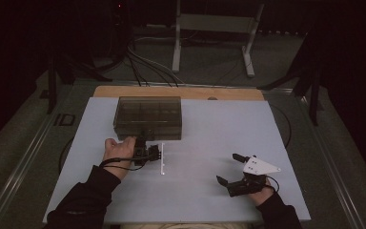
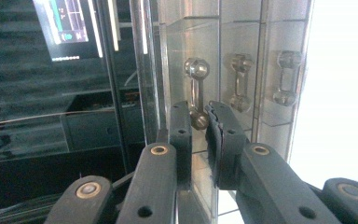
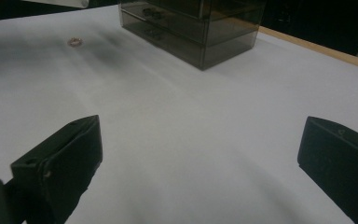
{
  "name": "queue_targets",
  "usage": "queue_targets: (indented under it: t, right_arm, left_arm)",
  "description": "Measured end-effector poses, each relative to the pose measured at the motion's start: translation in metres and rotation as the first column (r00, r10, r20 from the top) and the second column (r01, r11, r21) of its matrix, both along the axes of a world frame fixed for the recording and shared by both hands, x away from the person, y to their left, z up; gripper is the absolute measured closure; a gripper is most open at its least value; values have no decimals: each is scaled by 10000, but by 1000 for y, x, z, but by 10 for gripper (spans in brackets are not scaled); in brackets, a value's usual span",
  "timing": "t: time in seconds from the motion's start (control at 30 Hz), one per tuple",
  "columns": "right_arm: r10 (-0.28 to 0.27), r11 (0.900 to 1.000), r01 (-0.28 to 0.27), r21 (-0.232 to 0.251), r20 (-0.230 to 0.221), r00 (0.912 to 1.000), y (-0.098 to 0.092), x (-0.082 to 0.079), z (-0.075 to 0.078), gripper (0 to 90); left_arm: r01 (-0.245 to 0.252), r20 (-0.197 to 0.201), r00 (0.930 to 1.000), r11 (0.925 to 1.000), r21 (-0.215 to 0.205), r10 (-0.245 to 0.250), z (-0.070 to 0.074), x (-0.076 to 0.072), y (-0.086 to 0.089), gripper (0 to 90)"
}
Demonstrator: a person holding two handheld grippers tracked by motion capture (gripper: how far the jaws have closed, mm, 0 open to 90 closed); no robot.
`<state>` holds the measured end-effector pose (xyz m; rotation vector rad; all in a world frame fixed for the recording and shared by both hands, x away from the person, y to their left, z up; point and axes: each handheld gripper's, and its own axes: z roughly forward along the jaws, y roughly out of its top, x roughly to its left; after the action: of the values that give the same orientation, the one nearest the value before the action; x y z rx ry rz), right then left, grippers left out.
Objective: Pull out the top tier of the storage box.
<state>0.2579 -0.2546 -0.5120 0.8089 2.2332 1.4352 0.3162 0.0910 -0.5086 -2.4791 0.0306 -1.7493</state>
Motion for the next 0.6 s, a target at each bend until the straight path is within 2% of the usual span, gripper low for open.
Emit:
queue_targets:
  t: [0.4,0.6]
  right_arm:
    - [11,10000,-11,-3,-25,10000,0,0,0,0]
    - [12,10000,-12,-6,-25,10000,0,0,0,0]
  left_arm:
    - [64,88,9999,9999,159,-65,-2,-5,0,805]
    - [61,17,10000,9999,107,-62,-1,-5,0,803]
